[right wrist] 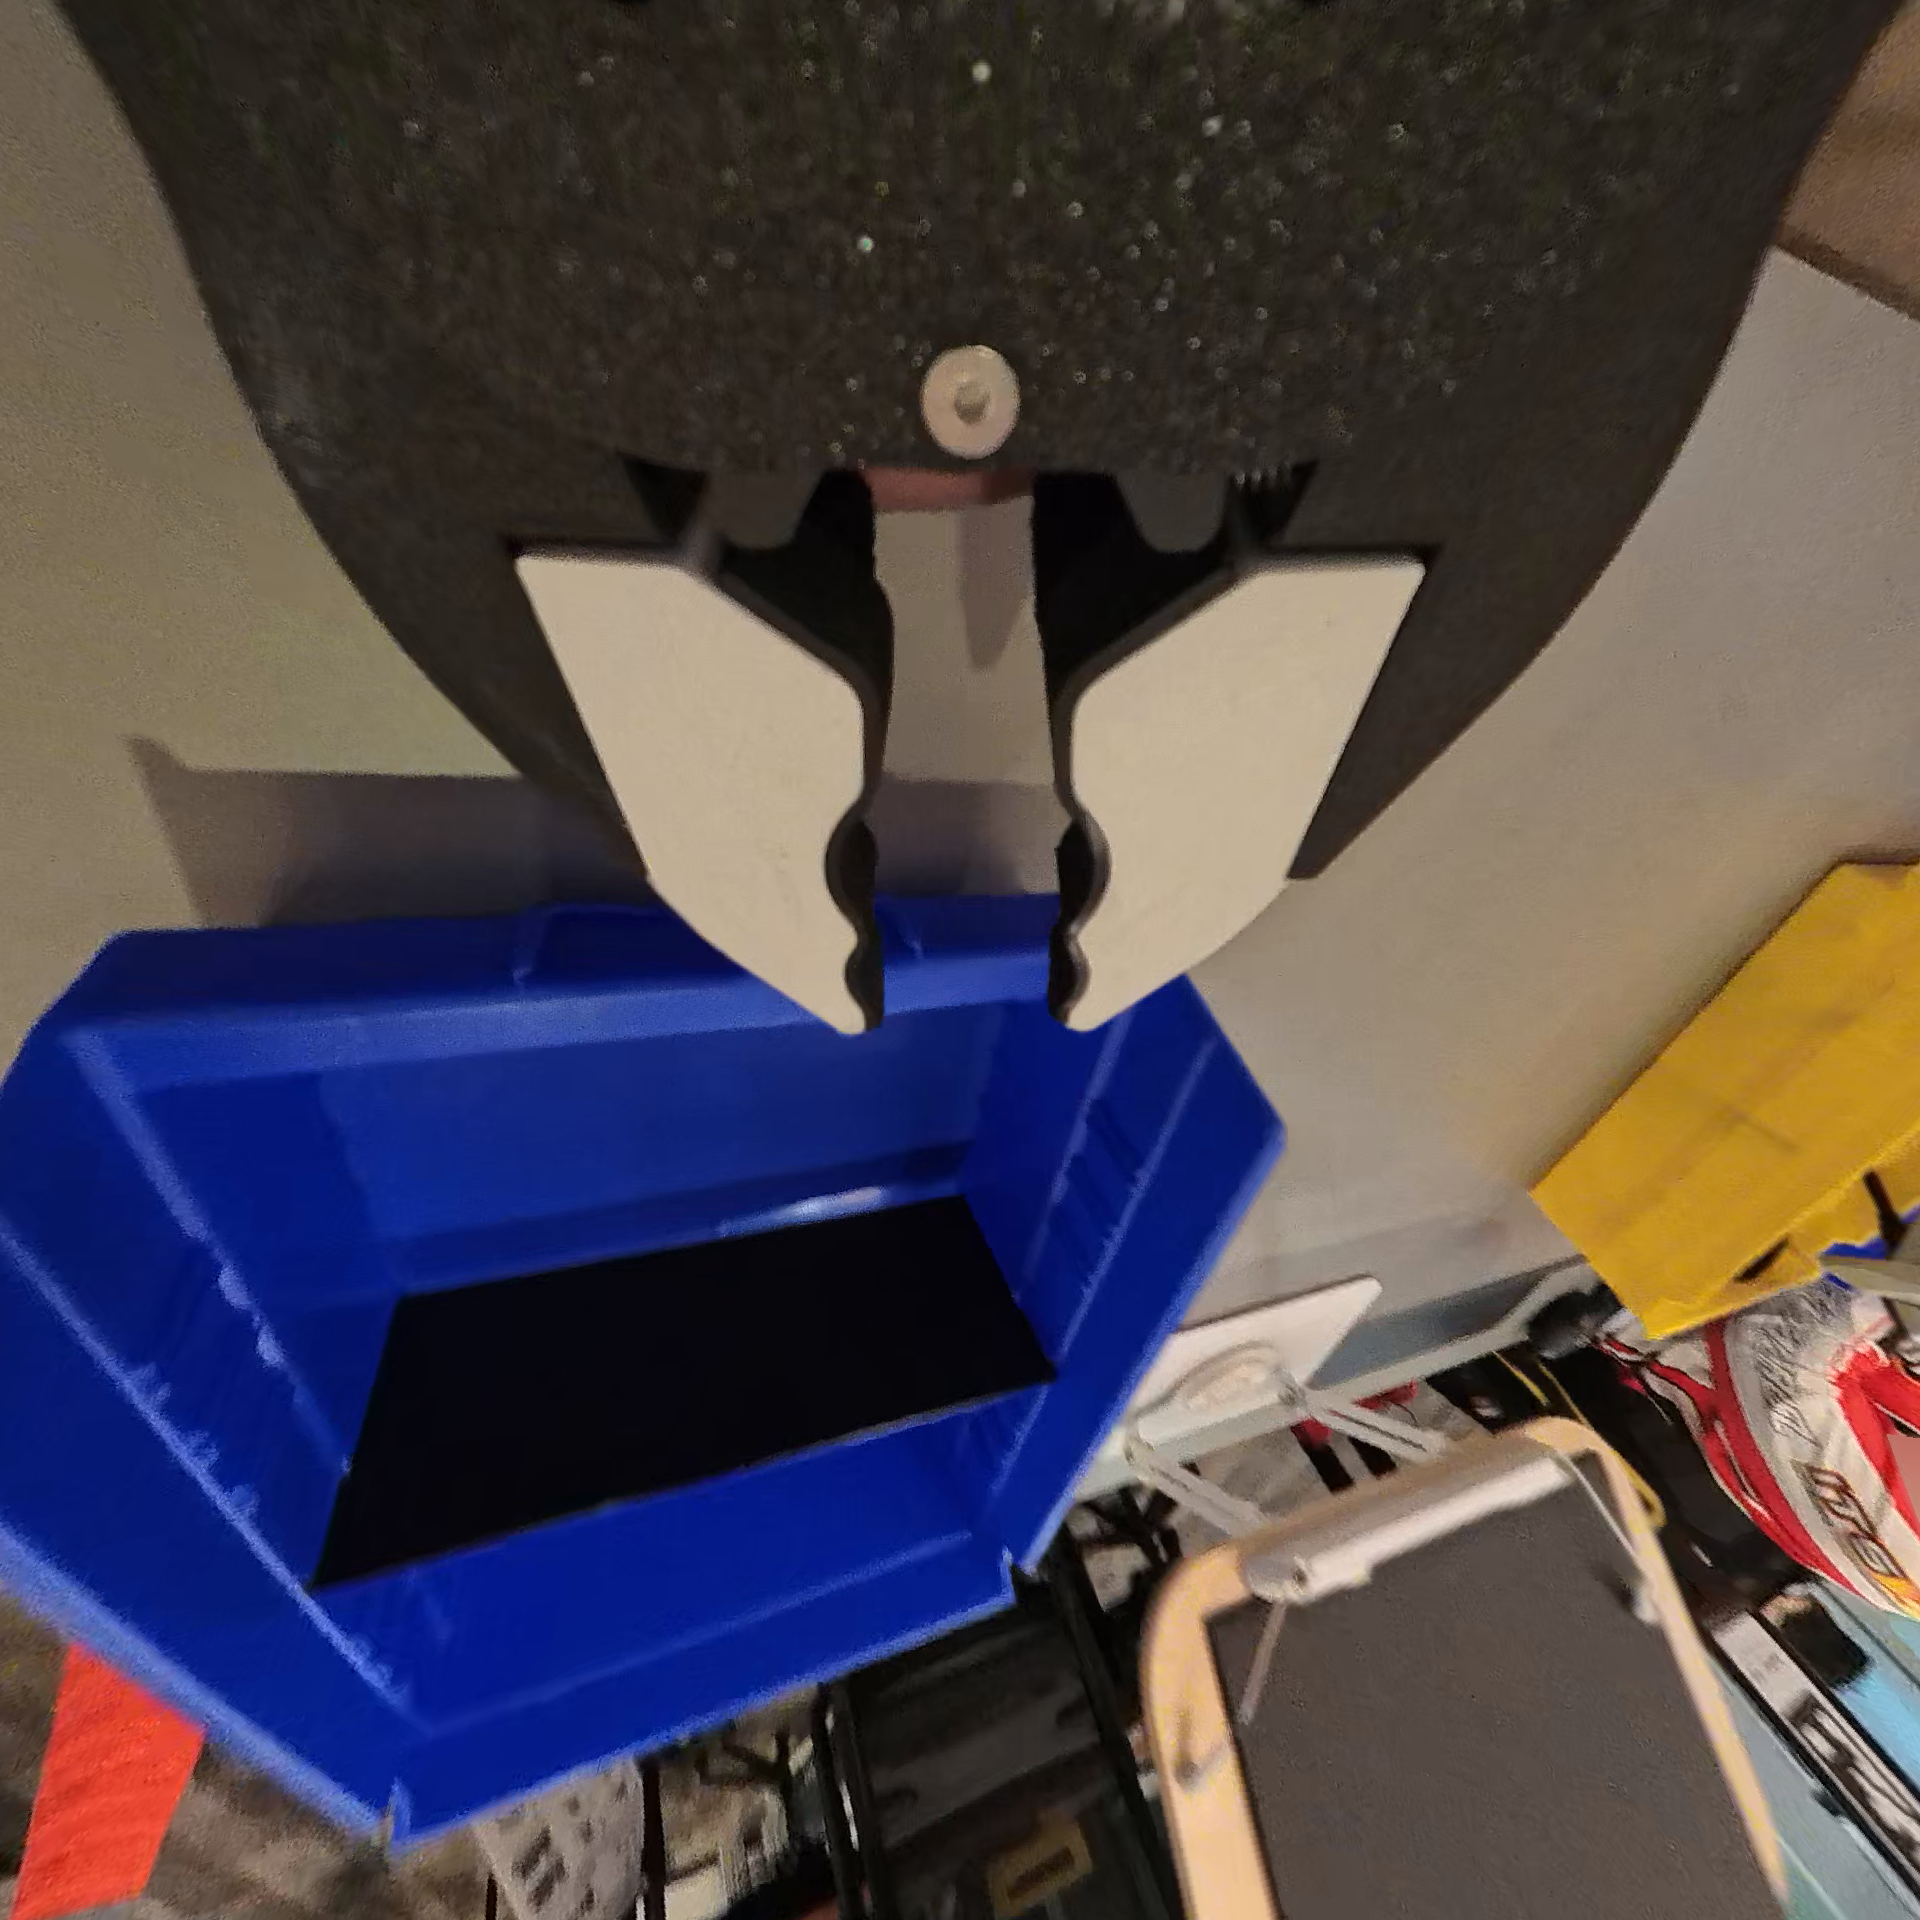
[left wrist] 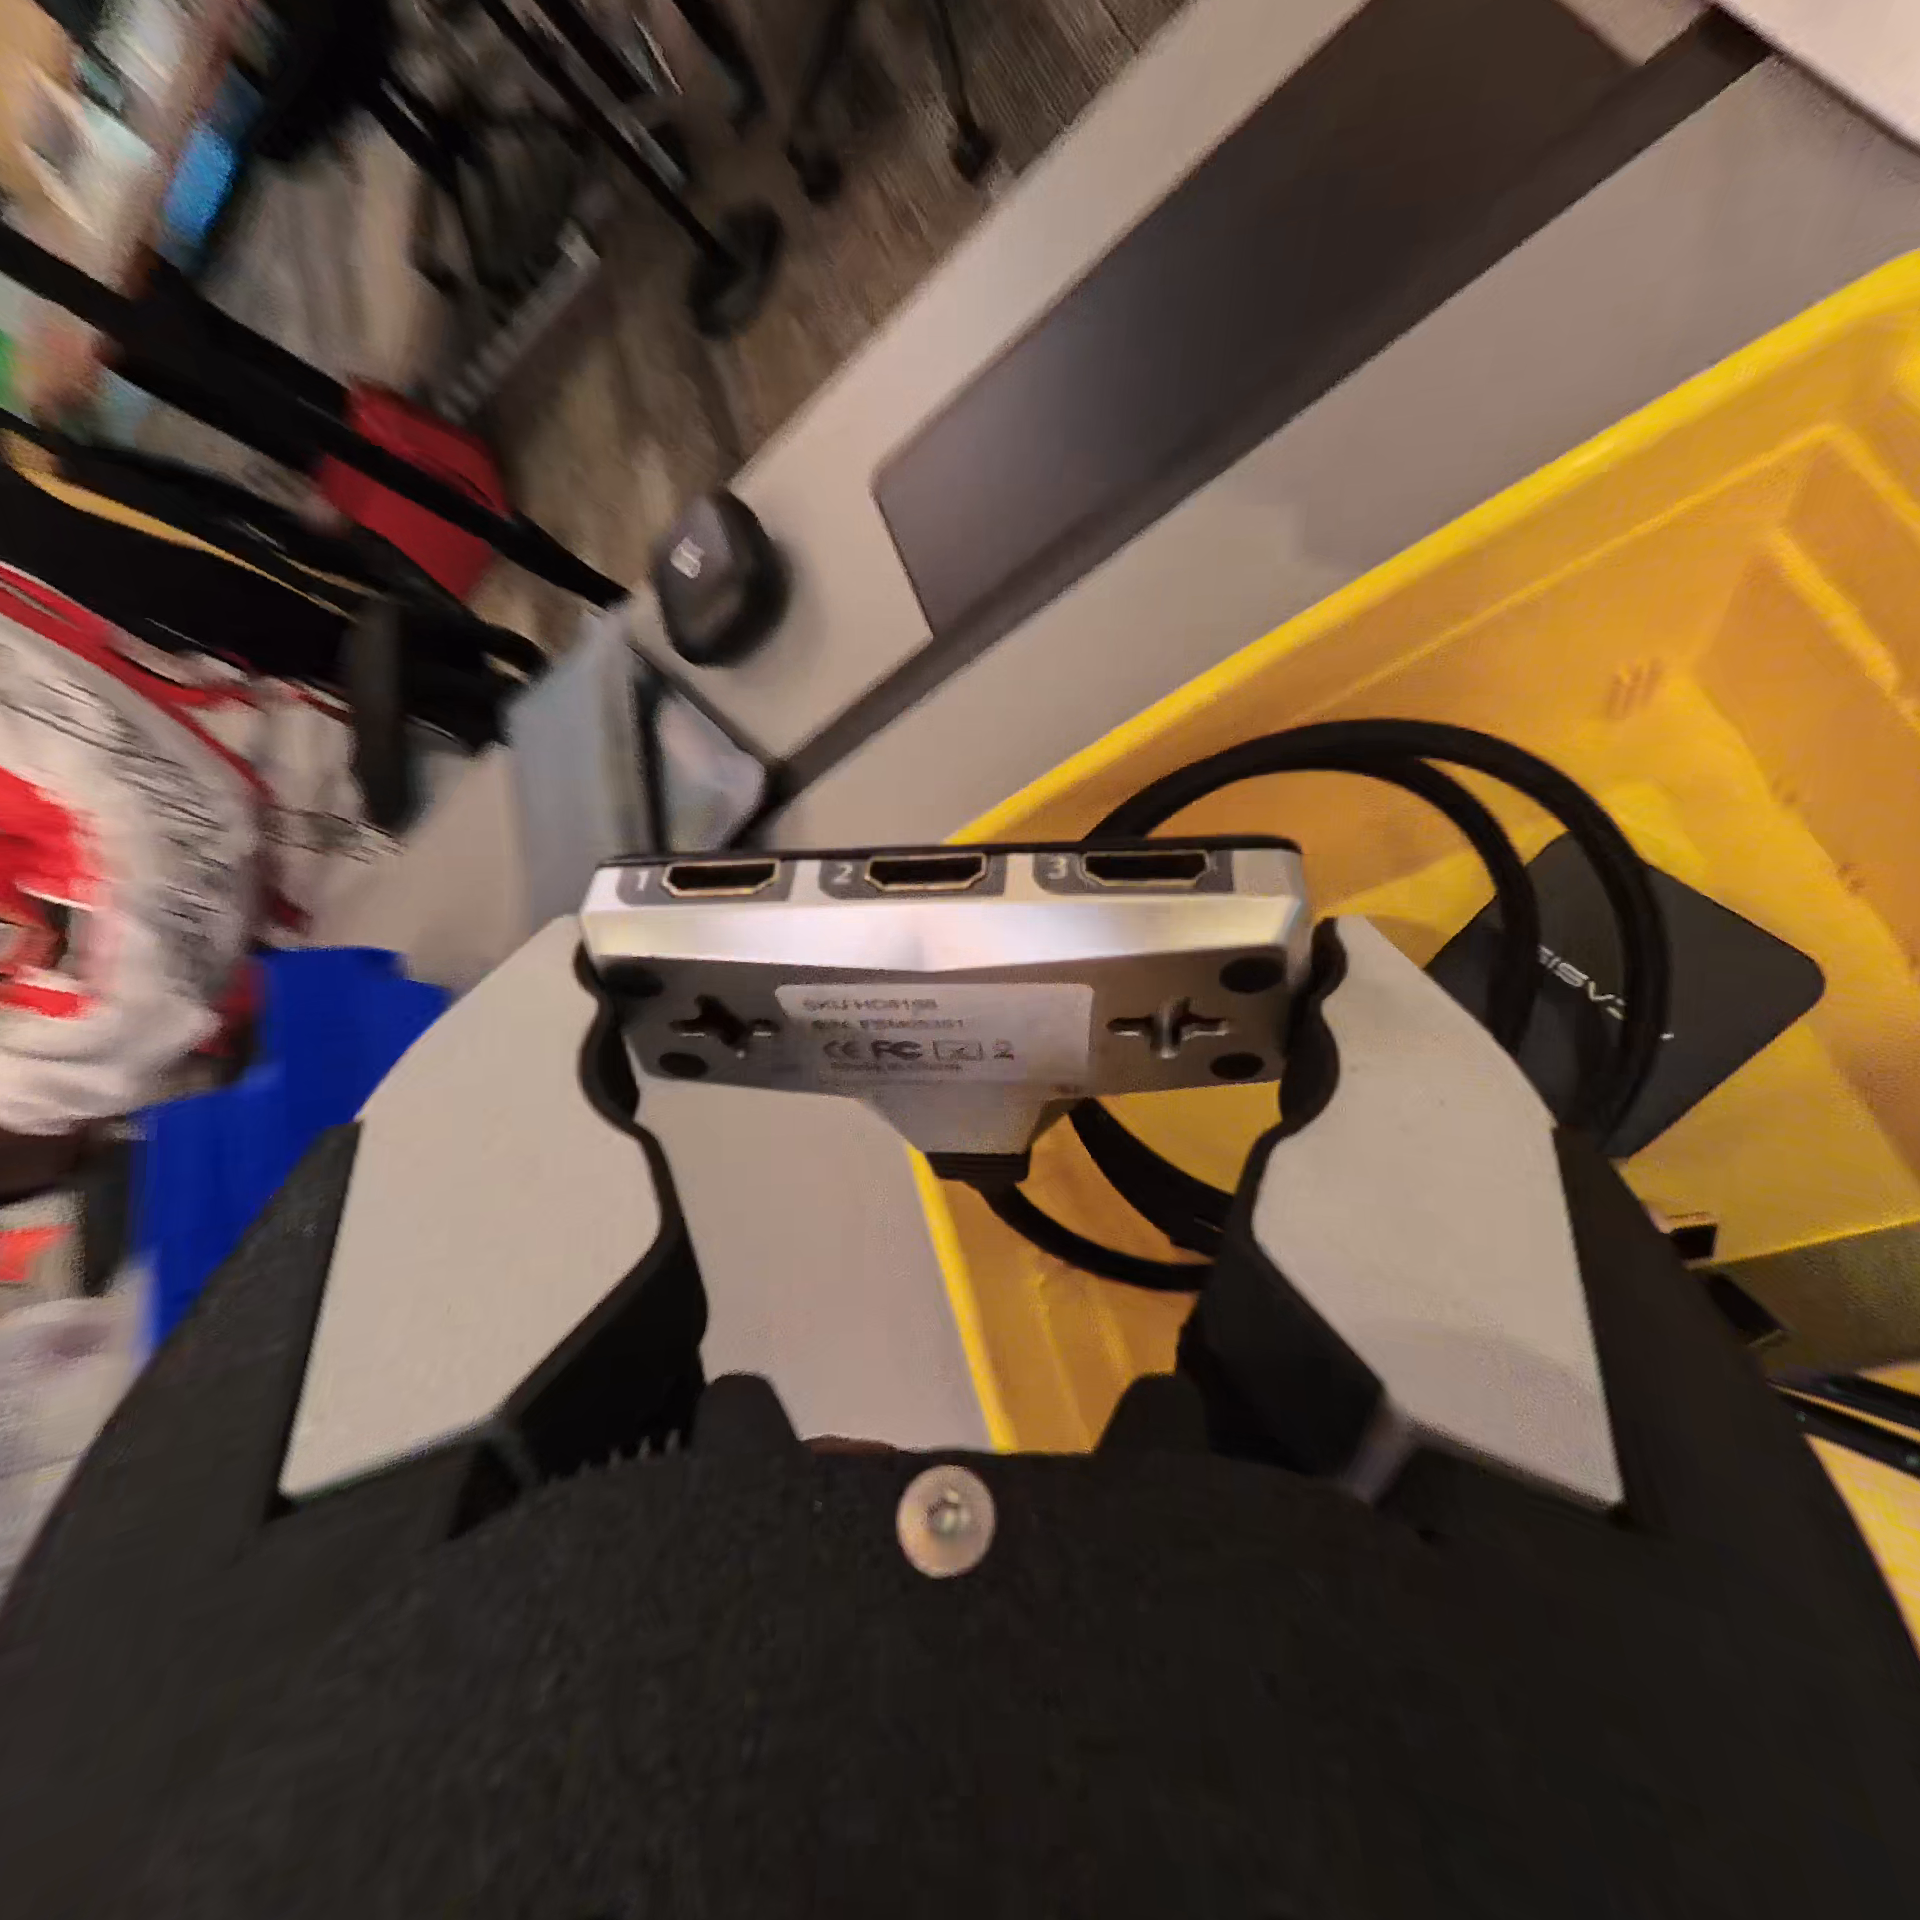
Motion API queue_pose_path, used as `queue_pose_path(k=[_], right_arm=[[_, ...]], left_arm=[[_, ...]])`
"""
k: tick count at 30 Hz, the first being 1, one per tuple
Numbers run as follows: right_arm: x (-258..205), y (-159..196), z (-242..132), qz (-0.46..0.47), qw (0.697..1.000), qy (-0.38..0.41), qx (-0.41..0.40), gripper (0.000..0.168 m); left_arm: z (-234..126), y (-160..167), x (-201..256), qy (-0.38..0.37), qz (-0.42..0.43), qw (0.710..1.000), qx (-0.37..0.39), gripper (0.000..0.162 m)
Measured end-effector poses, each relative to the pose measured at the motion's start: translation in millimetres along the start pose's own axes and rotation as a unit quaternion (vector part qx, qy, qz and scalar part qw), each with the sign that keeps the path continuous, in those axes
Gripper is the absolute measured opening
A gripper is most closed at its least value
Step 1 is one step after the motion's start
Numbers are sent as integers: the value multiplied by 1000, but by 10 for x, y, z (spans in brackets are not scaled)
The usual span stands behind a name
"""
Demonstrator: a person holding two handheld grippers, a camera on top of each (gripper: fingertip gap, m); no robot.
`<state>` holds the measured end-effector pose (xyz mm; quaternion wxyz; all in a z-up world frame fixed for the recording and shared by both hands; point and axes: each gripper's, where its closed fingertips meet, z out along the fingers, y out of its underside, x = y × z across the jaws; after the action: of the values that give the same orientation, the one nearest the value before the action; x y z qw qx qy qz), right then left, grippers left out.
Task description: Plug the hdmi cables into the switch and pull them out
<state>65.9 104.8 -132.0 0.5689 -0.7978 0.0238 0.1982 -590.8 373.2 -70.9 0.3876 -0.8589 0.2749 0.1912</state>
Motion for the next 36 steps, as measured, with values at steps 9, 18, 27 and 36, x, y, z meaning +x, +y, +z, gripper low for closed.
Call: queue_pose_path(k=[9,18,27,36], right_arm=[[-568,-312,-26,-131,987,-34,86,29],[-954,-178,42,-146,984,-83,67,30],[-1208,-142,25,-160,979,-109,66,36],[-2061,-367,315,-17,942,-332,35,50]], left_arm=[[-1778,-1176,-202,-228,128,946,189,122],[-3164,-2353,259,-225,135,891,369,121],[-2746,-2127,1995,-115,84,881,452,121],[-2463,-1813,3469,-44,170,874,452,121]])
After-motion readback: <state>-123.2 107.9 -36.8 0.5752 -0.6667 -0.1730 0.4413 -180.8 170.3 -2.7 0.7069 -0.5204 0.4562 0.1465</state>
